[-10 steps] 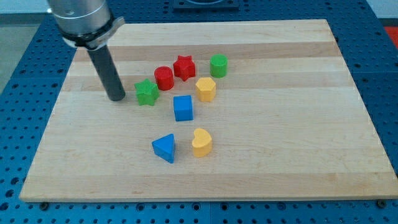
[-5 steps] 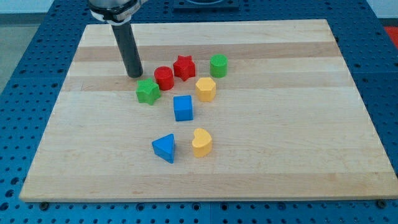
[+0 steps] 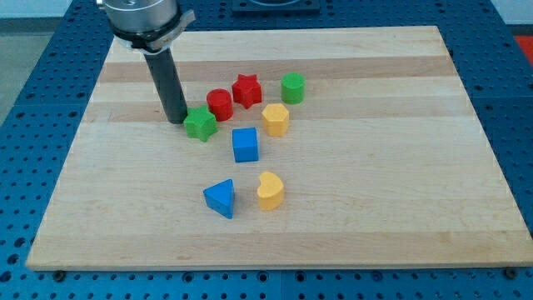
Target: Push the green star into the blue cube
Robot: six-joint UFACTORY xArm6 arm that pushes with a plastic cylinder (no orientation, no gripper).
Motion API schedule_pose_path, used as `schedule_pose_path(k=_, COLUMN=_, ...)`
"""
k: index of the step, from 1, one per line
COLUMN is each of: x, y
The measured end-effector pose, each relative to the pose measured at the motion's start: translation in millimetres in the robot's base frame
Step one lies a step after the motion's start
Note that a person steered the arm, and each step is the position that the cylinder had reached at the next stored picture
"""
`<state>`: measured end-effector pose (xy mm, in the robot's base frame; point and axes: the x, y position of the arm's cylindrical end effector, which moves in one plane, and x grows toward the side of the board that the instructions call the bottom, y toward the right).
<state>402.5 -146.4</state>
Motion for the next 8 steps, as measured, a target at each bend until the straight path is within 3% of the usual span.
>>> schedule_pose_path(k=4, x=1, y=62)
schedule_pose_path(k=5, x=-1, y=51)
schedule_pose_path(k=7, x=-7, y=-43)
schedule_pose_path(k=8, x=41, y=-44)
